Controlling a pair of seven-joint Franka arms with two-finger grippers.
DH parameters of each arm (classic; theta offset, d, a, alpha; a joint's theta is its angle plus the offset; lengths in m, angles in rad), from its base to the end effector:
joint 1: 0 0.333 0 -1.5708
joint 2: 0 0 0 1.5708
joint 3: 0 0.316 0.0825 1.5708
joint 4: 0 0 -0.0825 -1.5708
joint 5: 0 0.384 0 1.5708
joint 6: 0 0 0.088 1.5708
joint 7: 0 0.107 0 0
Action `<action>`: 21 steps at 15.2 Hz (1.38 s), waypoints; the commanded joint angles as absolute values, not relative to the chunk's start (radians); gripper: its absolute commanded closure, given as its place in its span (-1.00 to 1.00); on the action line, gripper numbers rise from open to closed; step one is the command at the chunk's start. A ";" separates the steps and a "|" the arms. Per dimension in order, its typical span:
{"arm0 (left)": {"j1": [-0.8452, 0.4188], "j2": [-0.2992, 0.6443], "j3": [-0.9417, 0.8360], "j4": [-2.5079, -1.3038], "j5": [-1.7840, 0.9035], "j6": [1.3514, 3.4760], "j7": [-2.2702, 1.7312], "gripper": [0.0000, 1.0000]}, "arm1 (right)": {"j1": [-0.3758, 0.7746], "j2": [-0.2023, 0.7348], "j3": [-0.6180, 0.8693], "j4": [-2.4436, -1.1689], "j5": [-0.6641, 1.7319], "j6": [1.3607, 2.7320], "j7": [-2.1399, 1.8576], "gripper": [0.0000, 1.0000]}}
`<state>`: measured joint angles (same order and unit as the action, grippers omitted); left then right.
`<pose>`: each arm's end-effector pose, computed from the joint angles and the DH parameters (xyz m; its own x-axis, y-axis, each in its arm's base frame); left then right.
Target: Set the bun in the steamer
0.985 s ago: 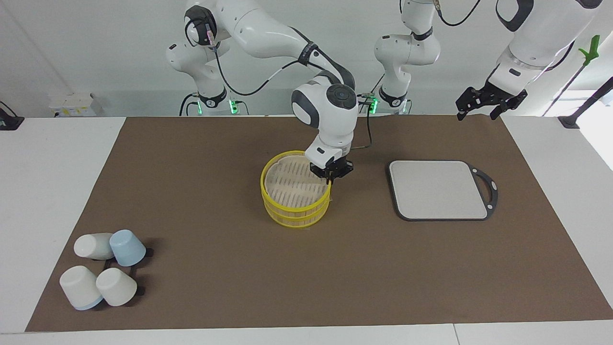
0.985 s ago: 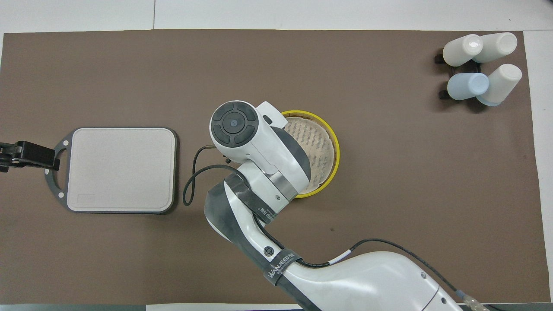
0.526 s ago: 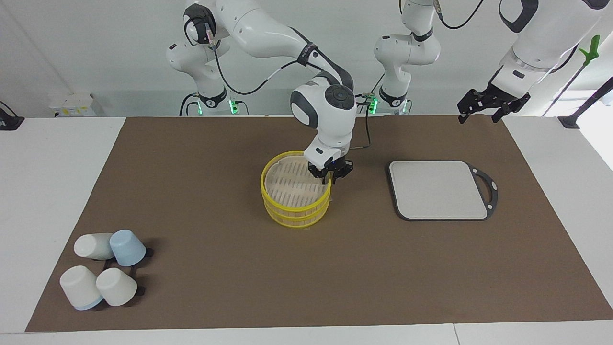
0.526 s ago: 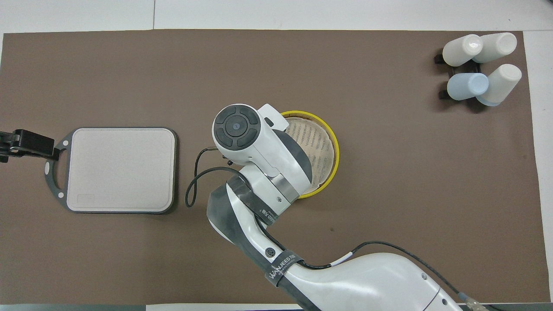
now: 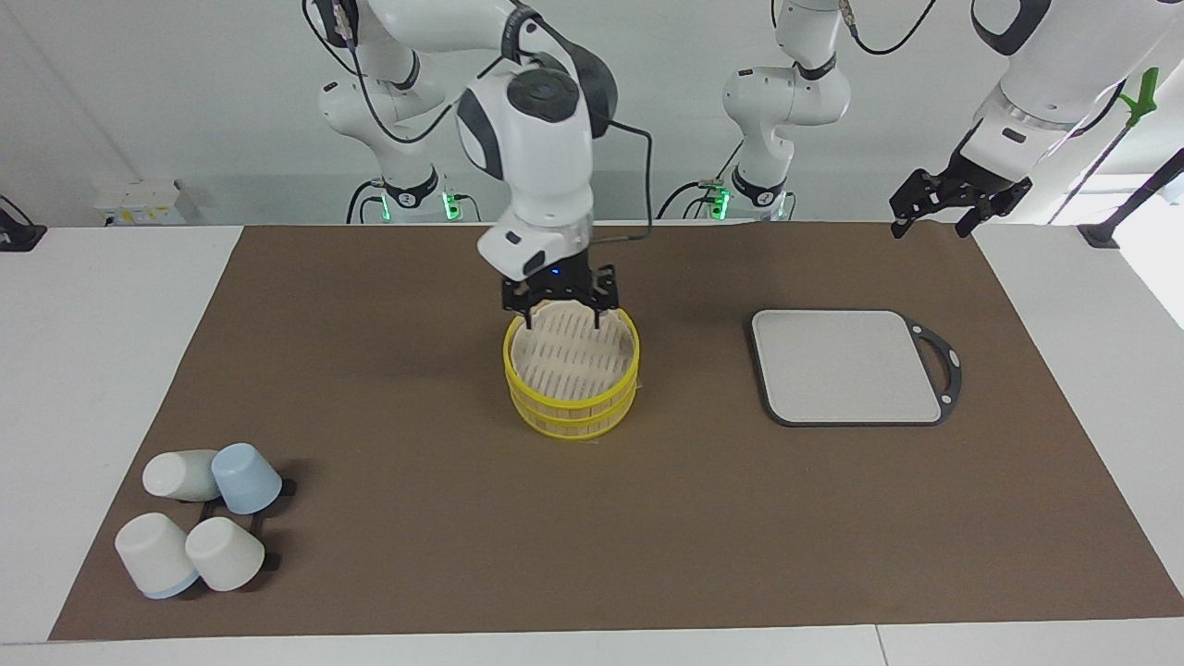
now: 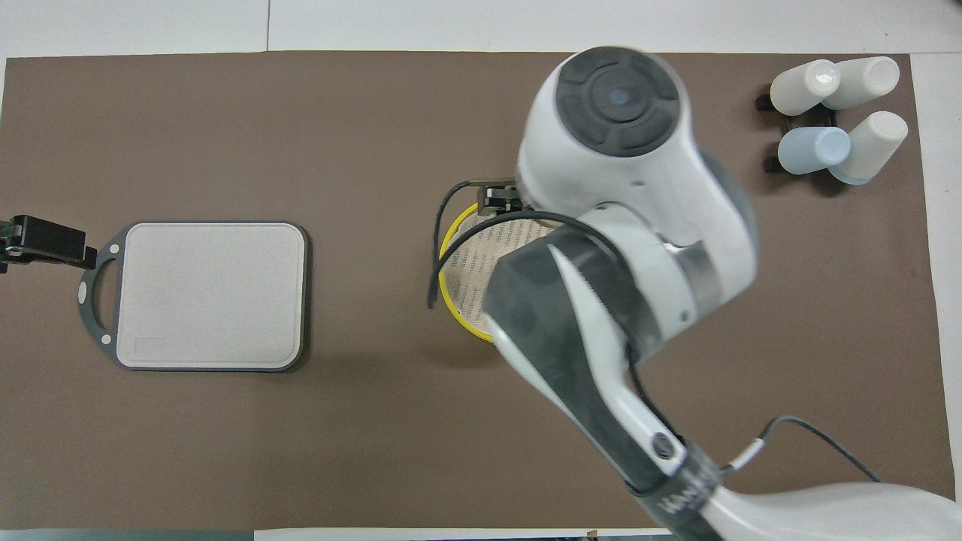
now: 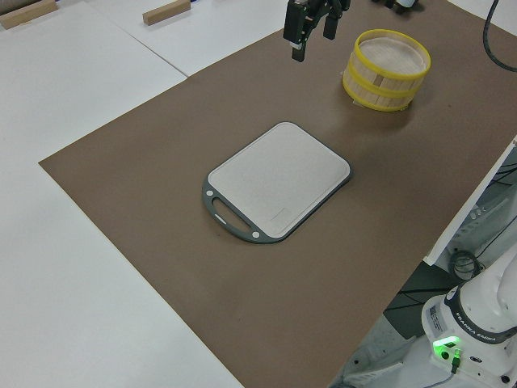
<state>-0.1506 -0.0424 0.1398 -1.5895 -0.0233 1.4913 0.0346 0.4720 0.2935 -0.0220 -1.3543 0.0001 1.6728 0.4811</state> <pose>0.5329 -0.0067 0.6319 0.9973 -0.0477 -0.0551 -0.0460 -0.9985 0.0311 0.5846 0.2847 0.5596 0.9992 -0.0302 0.0251 -0.0300 -0.9995 -0.0061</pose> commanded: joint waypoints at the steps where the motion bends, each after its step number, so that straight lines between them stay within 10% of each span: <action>1: -0.140 -0.046 0.132 -1.600 -0.032 1.526 0.067 -1.00 | 0.376 0.186 -0.008 -1.410 0.003 1.524 0.336 -1.00; 6: -0.137 -0.067 0.133 -1.651 -0.032 1.569 0.078 -1.00 | 0.266 -0.055 0.002 -1.638 0.002 1.454 0.287 -1.00; 21: -0.132 -0.072 0.135 -1.654 -0.003 1.569 0.077 -1.00 | 0.052 -0.021 0.023 -1.598 -0.008 1.565 0.087 -1.00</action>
